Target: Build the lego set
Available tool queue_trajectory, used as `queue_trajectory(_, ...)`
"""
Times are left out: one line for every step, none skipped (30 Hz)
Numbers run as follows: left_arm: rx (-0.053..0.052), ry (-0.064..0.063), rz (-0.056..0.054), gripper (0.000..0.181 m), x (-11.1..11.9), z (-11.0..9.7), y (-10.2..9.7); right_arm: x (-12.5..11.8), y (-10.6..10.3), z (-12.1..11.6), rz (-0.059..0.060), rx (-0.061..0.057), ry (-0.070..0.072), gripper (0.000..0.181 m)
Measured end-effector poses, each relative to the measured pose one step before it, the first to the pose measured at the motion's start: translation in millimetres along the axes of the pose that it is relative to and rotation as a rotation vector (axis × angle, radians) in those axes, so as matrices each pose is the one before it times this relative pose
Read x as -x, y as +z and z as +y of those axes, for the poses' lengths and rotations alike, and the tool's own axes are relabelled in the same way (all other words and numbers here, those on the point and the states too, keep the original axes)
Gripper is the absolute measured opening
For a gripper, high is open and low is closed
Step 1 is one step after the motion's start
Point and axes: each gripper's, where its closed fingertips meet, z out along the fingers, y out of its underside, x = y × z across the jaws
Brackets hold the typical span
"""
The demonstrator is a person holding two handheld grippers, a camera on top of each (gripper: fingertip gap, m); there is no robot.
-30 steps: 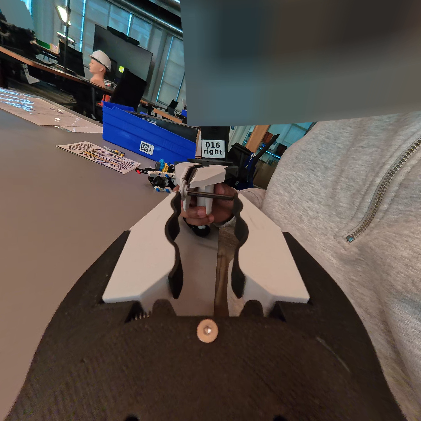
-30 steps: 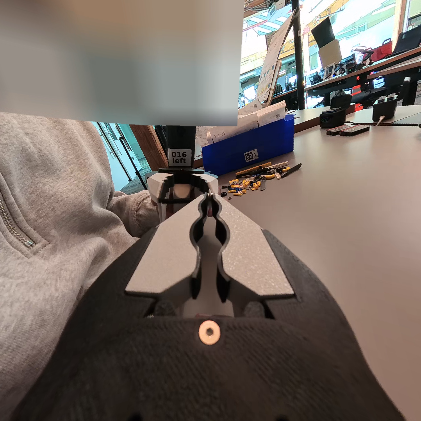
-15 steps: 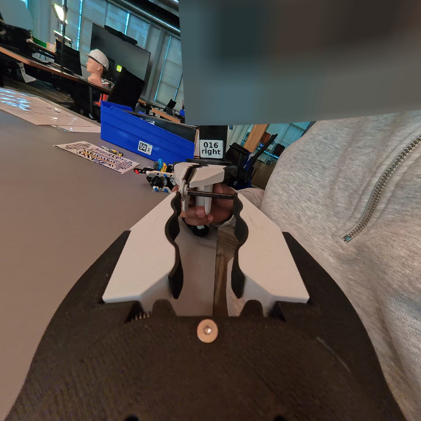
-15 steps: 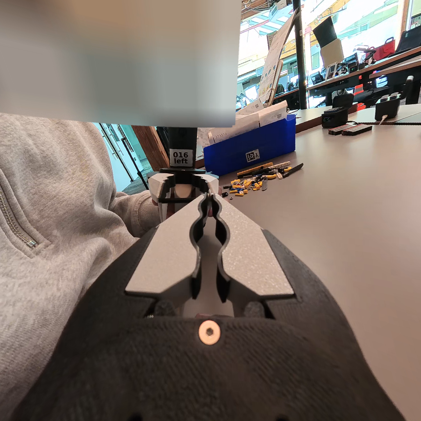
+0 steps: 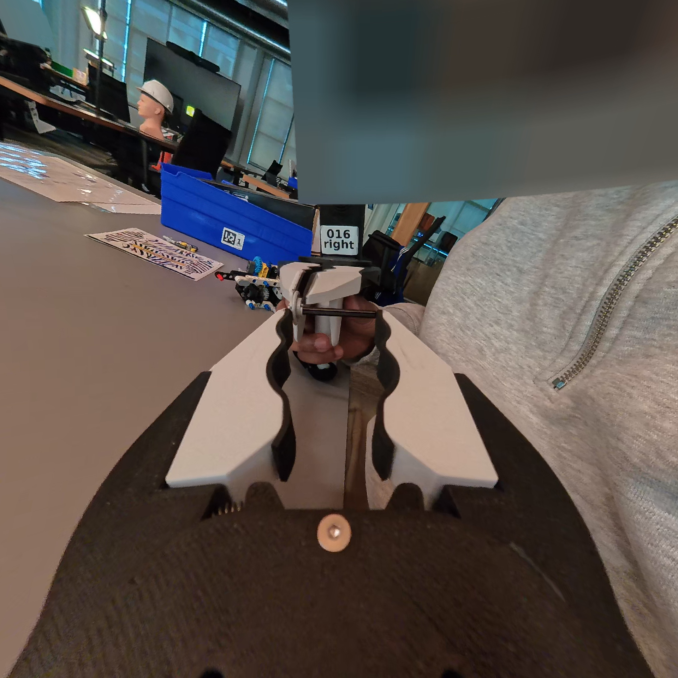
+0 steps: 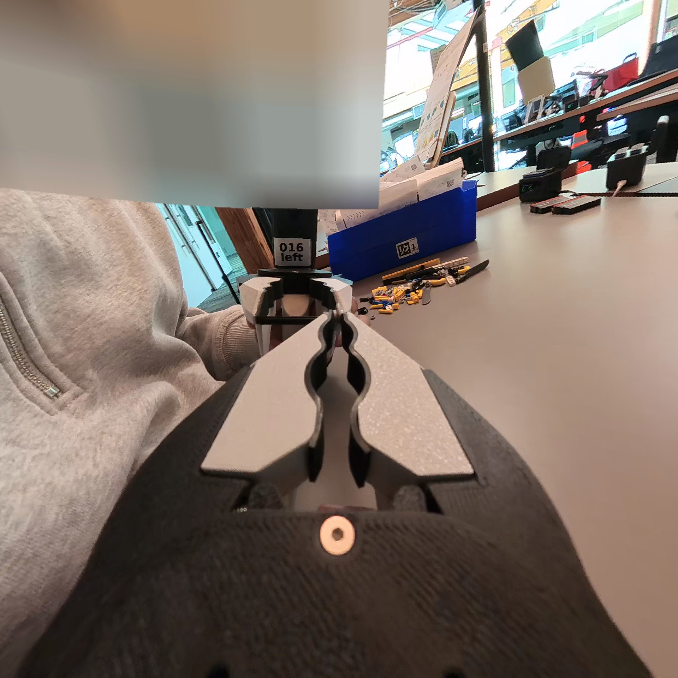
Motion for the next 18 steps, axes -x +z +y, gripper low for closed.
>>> queue_trajectory(-0.0036,-0.0026,-0.0027,0.043,0.46,-0.56,-0.08,1.31,-0.25,0.30,-0.0118,0.0034,0.0021,0.006)
queue_trajectory(-0.0037,0.0005,-0.0020,0.043,0.31,-0.59,-0.27,2.42,-0.33,0.28,-0.0197,0.0022,0.0040,0.012)
queue_trajectory(-0.0011,-0.0009,0.0018,0.042,-0.19,-0.38,-0.36,2.47,-0.20,-0.09,-0.0192,-0.0002,0.0069,0.018)
queue_trajectory(0.0003,-0.0023,0.0015,0.042,-0.14,-0.08,-0.12,2.04,0.07,-0.27,-0.0149,-0.0019,0.0071,0.021)
queue_trajectory(0.0000,-0.0007,-0.0011,0.042,0.22,-0.06,-0.05,1.99,0.20,-0.14,-0.0137,-0.0012,0.0049,0.026)
queue_trajectory(0.0008,0.0013,-0.0027,0.043,0.23,0.23,0.04,2.15,0.52,0.26,-0.0133,0.0013,0.0040,0.032)
queue_trajectory(0.0005,0.0019,-0.0046,0.042,0.61,0.05,0.02,2.17,0.56,0.38,-0.0132,0.0026,0.0034,0.037)
queue_trajectory(0.0016,0.0007,-0.0036,0.042,0.52,0.26,-0.03,2.39,0.73,0.48,-0.0134,0.0041,0.0035,0.043)
queue_trajectory(0.0012,0.0005,-0.0021,0.042,0.38,0.16,0.05,1.89,0.84,0.82,-0.0101,0.0057,0.0034,0.048)
queue_trajectory(0.0011,0.0010,-0.0050,0.042,0.82,0.24,-0.09,0.72,0.83,0.84,-0.0022,0.0049,0.0017,0.051)
queue_trajectory(-0.0001,0.0035,-0.0035,0.042,0.47,-0.04,-0.20,0.01,0.48,0.45,0.0037,0.0025,-0.0013,0.051)
queue_trajectory(0.0011,0.0010,-0.0001,0.043,0.01,0.09,0.02,-0.44,0.21,0.05,0.0054,0.0010,-0.0027,0.051)
queue_trajectory(0.0005,0.0000,0.0027,0.043,-0.44,0.13,0.14,-0.74,-0.08,-0.08,0.0073,0.0000,-0.0018,0.047)
queue_trajectory(0.0004,0.0010,0.0006,0.043,-0.21,0.18,0.19,-0.90,-0.13,-0.10,0.0075,-0.0004,-0.0006,0.045)
queue_trajectory(0.0011,0.0032,-0.0016,0.043,0.14,0.32,0.19,-0.67,-0.18,0.07,0.0045,0.0008,0.0002,0.045)
queue_trajectory(0.0009,0.0035,-0.0020,0.043,0.12,0.20,0.09,-0.18,-0.16,0.22,0.0014,0.0018,0.0016,0.045)
queue_trajectory(-0.0009,0.0023,-0.0017,0.043,0.23,-0.18,-0.10,-0.01,0.08,0.13,0.0002,0.0012,0.0023,0.045)
queue_trajectory(-0.0003,0.0013,-0.0017,0.043,0.12,-0.08,-0.05,0.10,-0.04,0.15,0.0000,0.0004,0.0019,0.046)
